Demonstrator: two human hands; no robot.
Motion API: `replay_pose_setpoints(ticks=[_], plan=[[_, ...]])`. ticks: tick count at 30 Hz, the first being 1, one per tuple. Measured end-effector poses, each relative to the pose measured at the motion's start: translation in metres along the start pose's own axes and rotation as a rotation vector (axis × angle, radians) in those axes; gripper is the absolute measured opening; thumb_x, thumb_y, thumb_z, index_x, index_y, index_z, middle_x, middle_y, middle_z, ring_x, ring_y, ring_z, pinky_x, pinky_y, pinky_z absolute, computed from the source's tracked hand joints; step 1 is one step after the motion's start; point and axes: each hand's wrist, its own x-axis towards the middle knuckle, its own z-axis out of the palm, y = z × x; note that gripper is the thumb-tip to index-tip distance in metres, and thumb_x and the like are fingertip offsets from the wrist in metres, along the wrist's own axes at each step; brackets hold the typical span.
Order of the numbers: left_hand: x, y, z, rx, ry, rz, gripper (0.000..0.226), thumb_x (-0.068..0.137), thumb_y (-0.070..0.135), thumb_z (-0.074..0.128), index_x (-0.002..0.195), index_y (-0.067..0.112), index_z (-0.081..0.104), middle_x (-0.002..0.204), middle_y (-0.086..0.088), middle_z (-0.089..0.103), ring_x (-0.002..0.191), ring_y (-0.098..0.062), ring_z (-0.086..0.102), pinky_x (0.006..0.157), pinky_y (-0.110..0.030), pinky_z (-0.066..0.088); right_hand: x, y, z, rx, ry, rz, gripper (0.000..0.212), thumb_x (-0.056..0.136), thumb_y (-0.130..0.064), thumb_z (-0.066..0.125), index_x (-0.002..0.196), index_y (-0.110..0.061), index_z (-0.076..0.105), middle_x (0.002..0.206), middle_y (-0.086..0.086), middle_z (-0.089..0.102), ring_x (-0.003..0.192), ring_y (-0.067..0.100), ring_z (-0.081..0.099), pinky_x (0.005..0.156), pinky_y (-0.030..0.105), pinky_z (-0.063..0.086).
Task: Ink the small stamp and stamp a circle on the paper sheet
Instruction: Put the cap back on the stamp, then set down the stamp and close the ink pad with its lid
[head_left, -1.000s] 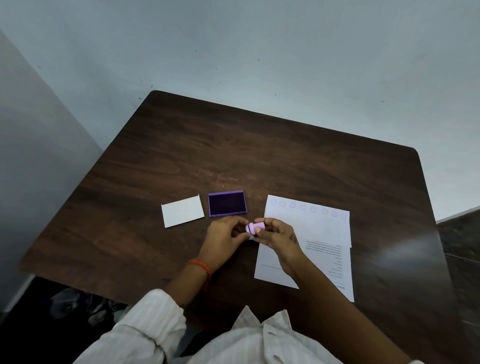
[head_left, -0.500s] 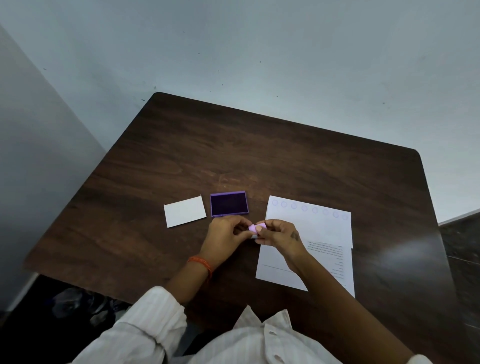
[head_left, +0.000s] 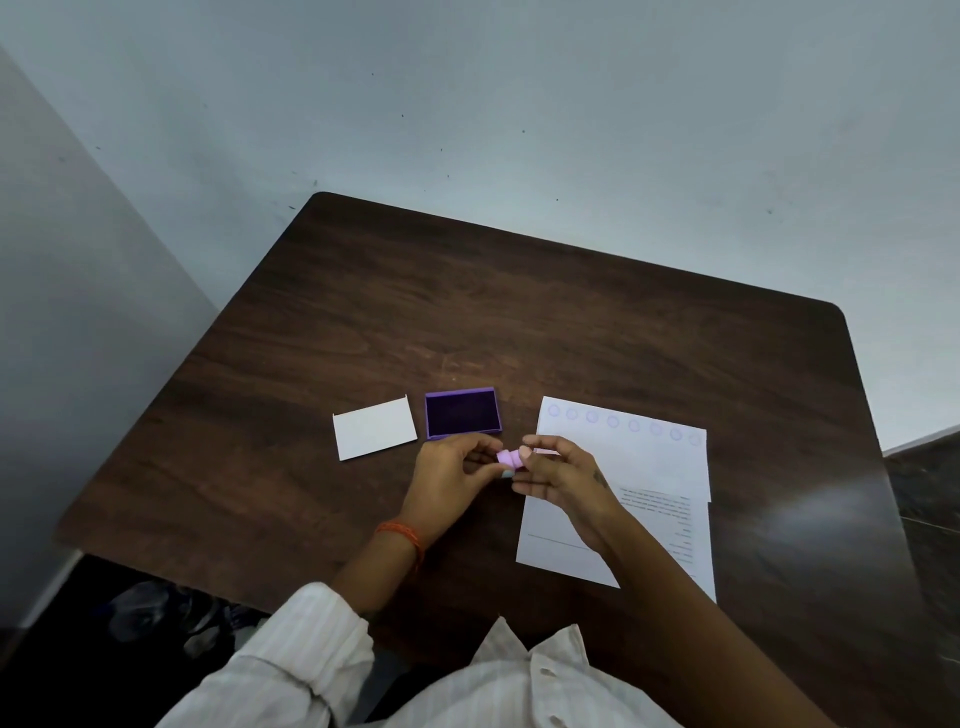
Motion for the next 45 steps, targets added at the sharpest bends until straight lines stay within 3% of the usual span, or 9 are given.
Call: replay_pose_setpoints(ticks=[6,10,14,17,24,28,32,37,45], plan=[[0.0,0.003,0.0,-0.029,-0.013,-0.001,0.028,0.075,0.018,0.072,0.102,0.016,0.066,0.1,-0.002,0.071,0.081,0.005,0.059,0.074,0.001,0.044,0.0,0.002,0.0,-0.042,0.056,-0.014,0.027,0.084,-0.012,0.063,0.109,-0.002,0.063,0.095,0.011,0.068,0.083,0.019,0.068,0.067,0.019,0.057],[0.001,0.002,0.001,-0.026,-0.005,0.008,0.027,0.075,0.018,0.072,0.101,0.015,0.066,0.1,-0.003,0.072,0.085,-0.001,0.06,0.076,-0.005,0.044,0.001,0.005,0.001,-0.061,0.075,0.038,0.033,0.084,-0.027,0.063,0.107,-0.003,0.063,0.094,0.012,0.07,0.082,0.021,0.069,0.069,0.024,0.058],[-0.003,0.0,0.003,-0.048,0.004,0.014,0.026,0.077,0.018,0.07,0.102,0.014,0.065,0.101,-0.006,0.071,0.088,-0.005,0.063,0.084,-0.017,0.052,0.0,0.005,0.006,0.014,0.005,0.046,0.032,0.081,-0.018,0.068,0.108,-0.003,0.061,0.105,0.015,0.067,0.093,0.025,0.068,0.071,0.026,0.059],[-0.004,-0.001,0.005,-0.017,0.018,0.014,0.035,0.077,0.016,0.071,0.11,0.016,0.061,0.111,-0.006,0.068,0.098,-0.01,0.062,0.09,-0.022,0.05,0.003,0.007,0.008,-0.11,0.074,-0.015,0.03,0.078,-0.013,0.071,0.106,-0.006,0.062,0.11,0.018,0.066,0.097,0.028,0.065,0.081,0.033,0.057],[-0.004,-0.008,0.002,0.103,0.007,-0.003,0.05,0.076,0.019,0.072,0.122,0.021,0.053,0.131,-0.002,0.054,0.117,-0.014,0.051,0.099,-0.027,0.045,0.017,0.006,0.014,-0.589,0.341,-0.285,0.017,0.084,-0.025,0.063,0.093,-0.011,0.066,0.084,-0.001,0.061,0.081,0.016,0.059,0.07,0.019,0.045],[-0.006,-0.013,0.0,0.121,0.001,-0.018,0.049,0.077,0.021,0.071,0.121,0.022,0.053,0.131,-0.001,0.053,0.115,-0.014,0.052,0.1,-0.034,0.048,0.023,0.01,0.021,-0.628,0.314,-0.297,0.04,0.082,-0.043,0.044,0.081,-0.01,0.068,0.075,0.002,0.062,0.064,0.01,0.054,0.063,0.017,0.04],[-0.006,-0.017,0.0,0.123,-0.011,-0.023,0.049,0.077,0.022,0.071,0.122,0.023,0.052,0.131,0.0,0.053,0.115,-0.013,0.052,0.099,-0.031,0.048,0.023,0.012,0.019,-0.76,0.25,-0.319,0.028,0.087,-0.032,0.057,0.092,-0.006,0.066,0.092,0.011,0.068,0.074,0.012,0.053,0.064,0.01,0.037],[-0.007,-0.021,-0.002,0.125,-0.016,-0.022,0.049,0.077,0.021,0.071,0.122,0.022,0.052,0.13,-0.001,0.053,0.114,-0.012,0.052,0.098,-0.028,0.047,0.024,0.014,0.019,-0.815,0.245,-0.339,0.021,0.084,-0.025,0.062,0.096,-0.008,0.065,0.1,0.014,0.07,0.08,0.016,0.056,0.075,0.021,0.041],[-0.007,-0.027,-0.013,0.109,0.016,-0.032,0.047,0.077,0.024,0.071,0.12,0.026,0.052,0.128,0.002,0.053,0.105,-0.006,0.052,0.089,-0.019,0.046,0.011,-0.001,0.014,-0.724,0.282,-0.342,0.046,0.073,-0.029,0.075,0.114,-0.017,0.059,0.125,0.008,0.06,0.108,0.02,0.055,0.094,0.037,0.049]])
